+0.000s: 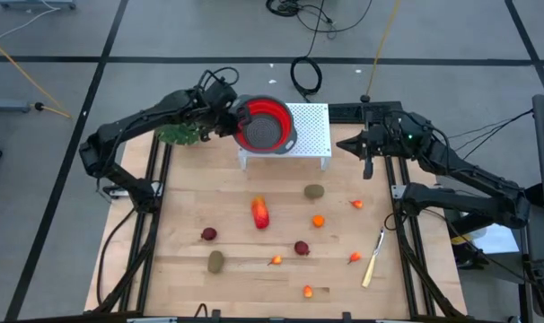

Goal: Pick & Place Fruit
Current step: Put the red strainer bowl on the shelf

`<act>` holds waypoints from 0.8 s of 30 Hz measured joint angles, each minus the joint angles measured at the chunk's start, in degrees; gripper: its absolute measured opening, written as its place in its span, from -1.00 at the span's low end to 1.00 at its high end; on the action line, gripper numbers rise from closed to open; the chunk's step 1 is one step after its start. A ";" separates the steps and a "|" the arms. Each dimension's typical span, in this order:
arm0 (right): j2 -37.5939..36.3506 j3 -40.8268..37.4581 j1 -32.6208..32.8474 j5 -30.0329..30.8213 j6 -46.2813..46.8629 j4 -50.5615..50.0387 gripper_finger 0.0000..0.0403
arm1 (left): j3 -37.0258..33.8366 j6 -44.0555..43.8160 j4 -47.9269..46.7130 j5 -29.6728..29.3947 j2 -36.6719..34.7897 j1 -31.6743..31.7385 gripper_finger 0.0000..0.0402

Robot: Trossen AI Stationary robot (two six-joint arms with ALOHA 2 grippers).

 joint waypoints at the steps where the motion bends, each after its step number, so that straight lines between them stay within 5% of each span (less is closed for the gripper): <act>1: 0.00 0.00 0.00 0.00 -0.01 -0.03 -1.00 | 0.00 0.22 0.00 0.00 0.00 0.00 -1.00; 5: 0.00 0.00 -0.02 0.00 -0.18 -0.06 -1.00 | 0.00 5.25 0.02 1.00 0.00 0.92 -1.00; 12: 0.00 0.00 0.00 0.00 0.10 -0.95 -1.00 | 0.00 24.45 0.56 12.89 0.00 6.36 -1.00; 24: 0.02 0.00 0.00 0.04 0.04 -0.95 -1.00 | 0.00 28.71 0.55 16.13 0.12 11.67 -1.00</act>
